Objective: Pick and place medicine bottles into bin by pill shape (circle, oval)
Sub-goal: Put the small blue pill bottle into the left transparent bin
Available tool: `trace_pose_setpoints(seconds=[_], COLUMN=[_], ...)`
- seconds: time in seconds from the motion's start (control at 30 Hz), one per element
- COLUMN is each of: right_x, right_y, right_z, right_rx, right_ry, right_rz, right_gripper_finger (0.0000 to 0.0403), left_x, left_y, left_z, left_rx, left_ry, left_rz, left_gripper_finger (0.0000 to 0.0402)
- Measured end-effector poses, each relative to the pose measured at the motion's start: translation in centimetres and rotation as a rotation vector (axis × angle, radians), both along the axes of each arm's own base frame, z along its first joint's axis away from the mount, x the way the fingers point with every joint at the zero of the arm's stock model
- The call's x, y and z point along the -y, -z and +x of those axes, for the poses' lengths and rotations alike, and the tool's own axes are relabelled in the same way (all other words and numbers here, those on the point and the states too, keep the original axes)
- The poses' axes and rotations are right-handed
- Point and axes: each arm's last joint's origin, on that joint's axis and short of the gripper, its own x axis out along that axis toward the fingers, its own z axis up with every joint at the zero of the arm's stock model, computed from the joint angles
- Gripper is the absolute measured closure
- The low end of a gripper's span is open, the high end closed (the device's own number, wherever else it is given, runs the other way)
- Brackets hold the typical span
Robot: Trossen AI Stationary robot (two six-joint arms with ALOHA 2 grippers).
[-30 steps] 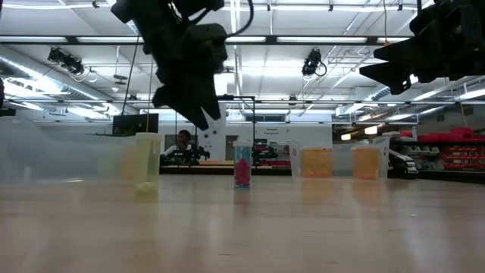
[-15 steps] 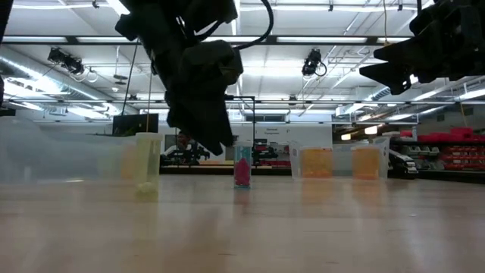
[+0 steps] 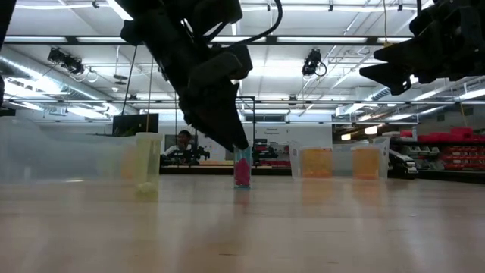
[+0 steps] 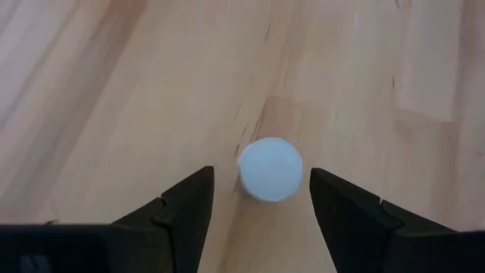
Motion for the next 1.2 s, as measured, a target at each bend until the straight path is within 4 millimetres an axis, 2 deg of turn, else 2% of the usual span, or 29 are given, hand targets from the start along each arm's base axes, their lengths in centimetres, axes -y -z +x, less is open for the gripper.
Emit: trace_pose_setpoints(seconds=[0.27,0.83,1.03,1.2], right_x=[0.0,0.0,0.0,0.0], right_y=[0.0,0.0,0.0,0.0], right_z=[0.0,0.0,0.0,0.0], right_rx=[0.0,0.001,0.001,0.001], right_ry=[0.0,0.0,0.0,0.0], right_rz=[0.0,0.0,0.0,0.0], right_gripper_finger=[0.0116,0.0116,0.0116,0.0116], left_x=[0.1,0.4,0.4,0.2], left_y=[-0.1,-0.3,-0.5,-1.7], left_z=[0.1,0.3,0.2,-0.5], left_rx=[0.011,0.046,0.043,0.04], left_ry=[0.02,0.046,0.045,0.031], left_rz=[0.015,0.026,0.025,0.013], left_gripper_finger=[0.0185,0.0279,0.0274,0.0279])
